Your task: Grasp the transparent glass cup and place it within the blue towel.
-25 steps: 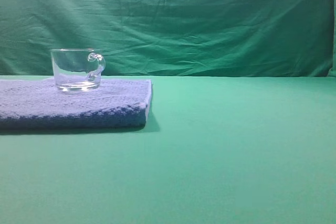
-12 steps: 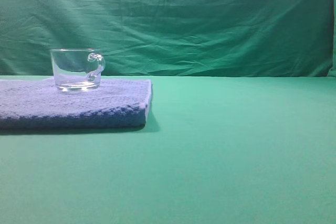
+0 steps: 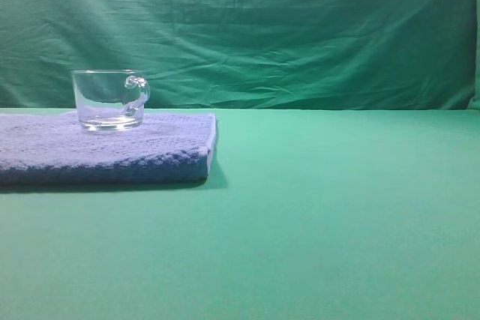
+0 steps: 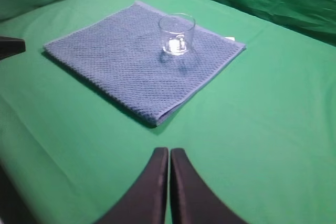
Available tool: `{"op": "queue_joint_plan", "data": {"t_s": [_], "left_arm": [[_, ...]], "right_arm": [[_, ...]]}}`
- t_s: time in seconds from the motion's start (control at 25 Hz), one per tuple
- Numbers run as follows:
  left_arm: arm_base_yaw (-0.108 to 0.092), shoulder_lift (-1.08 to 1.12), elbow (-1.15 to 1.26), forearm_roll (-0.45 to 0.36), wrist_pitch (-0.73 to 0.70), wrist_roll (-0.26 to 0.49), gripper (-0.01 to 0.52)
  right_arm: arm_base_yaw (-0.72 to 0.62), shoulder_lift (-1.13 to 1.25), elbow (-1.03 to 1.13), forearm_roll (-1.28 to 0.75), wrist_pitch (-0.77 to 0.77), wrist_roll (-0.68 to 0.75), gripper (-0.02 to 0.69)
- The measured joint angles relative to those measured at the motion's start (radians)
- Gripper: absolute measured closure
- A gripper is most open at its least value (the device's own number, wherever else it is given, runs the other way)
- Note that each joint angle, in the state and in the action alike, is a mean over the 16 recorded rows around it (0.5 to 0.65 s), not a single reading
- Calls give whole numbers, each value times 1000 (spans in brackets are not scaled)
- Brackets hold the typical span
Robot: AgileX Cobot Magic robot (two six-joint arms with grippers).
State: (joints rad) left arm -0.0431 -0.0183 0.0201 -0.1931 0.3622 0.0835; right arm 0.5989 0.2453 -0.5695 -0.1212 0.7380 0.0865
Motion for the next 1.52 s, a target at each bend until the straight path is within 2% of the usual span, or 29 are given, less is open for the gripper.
{"op": "queue_joint_plan", "data": {"t_s": [0.4,0.72,1.0,1.52], "left_arm": [[0,0,0,0,0,0,514],[0,0,0,0,0,0,514],[0,0,0,0,0,0,514],[0,0,0,0,0,0,514]], "right_arm": [[-323,-166,260,-37,-260,8,665],[-525,-236,462,13,-353,8,665],[-589,-253,565,55,-364,1,665],[-593,-254,597,66,-348,-17,665]]}}
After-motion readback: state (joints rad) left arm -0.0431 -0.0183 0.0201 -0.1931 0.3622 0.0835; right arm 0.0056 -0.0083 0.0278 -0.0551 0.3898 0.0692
